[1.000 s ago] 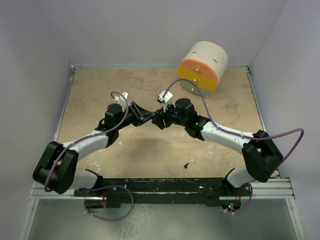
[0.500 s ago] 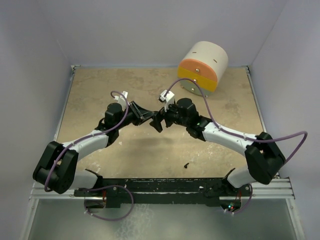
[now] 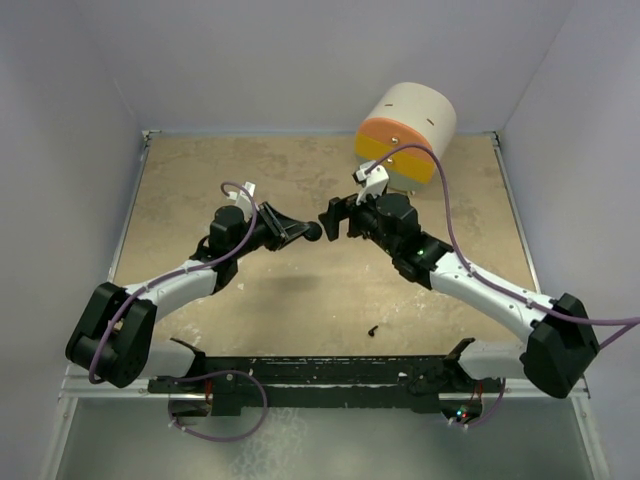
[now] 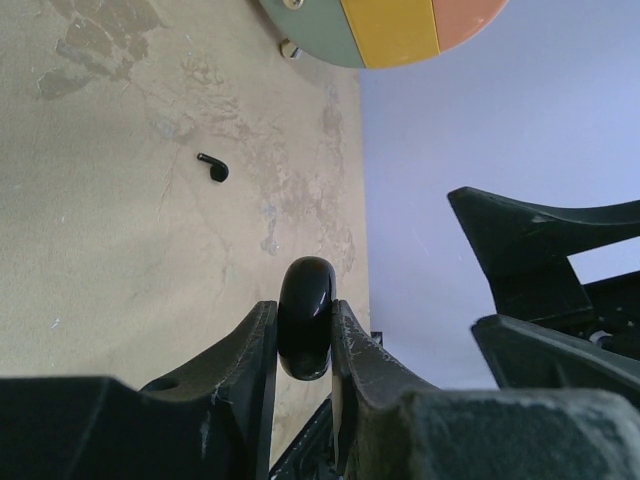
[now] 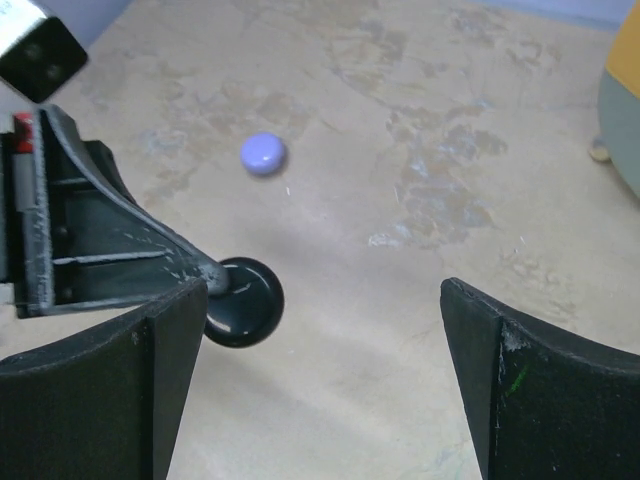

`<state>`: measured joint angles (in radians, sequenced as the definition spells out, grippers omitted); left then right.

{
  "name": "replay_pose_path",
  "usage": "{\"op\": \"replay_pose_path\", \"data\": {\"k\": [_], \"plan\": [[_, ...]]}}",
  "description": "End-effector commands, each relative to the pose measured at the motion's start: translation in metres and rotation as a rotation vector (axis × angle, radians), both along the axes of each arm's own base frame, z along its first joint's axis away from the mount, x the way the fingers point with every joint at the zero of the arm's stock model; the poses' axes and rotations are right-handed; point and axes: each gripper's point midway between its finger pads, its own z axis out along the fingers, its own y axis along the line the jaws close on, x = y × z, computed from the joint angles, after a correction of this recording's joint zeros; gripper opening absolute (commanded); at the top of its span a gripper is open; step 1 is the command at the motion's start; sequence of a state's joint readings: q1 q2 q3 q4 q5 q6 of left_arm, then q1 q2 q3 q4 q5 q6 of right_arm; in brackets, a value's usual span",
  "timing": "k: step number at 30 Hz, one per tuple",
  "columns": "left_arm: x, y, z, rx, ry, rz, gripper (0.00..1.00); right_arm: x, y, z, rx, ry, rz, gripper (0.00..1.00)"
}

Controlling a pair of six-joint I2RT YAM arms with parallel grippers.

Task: Insert the wireless bluetooth earbuds into the charging case
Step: Open the charging case.

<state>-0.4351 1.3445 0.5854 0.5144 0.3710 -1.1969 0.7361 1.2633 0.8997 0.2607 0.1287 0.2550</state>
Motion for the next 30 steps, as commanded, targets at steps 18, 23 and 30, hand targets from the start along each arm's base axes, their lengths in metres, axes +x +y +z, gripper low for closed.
{"op": "replay_pose_path", "data": {"k": [18,23,30], "plan": [[0.008,-0.006,0.04,-0.056,-0.095,-0.003,0.0,0.004,0.006,-0.053,-0.052,0.124,-0.008,1.0],[0.008,-0.006,0.042,-0.06,-0.098,-0.002,0.0,0.002,0.01,-0.07,-0.068,0.157,0.006,1.0],[0.008,-0.007,0.043,-0.065,-0.097,-0.004,0.0,0.003,0.01,-0.076,-0.057,0.159,0.001,1.0]]}}
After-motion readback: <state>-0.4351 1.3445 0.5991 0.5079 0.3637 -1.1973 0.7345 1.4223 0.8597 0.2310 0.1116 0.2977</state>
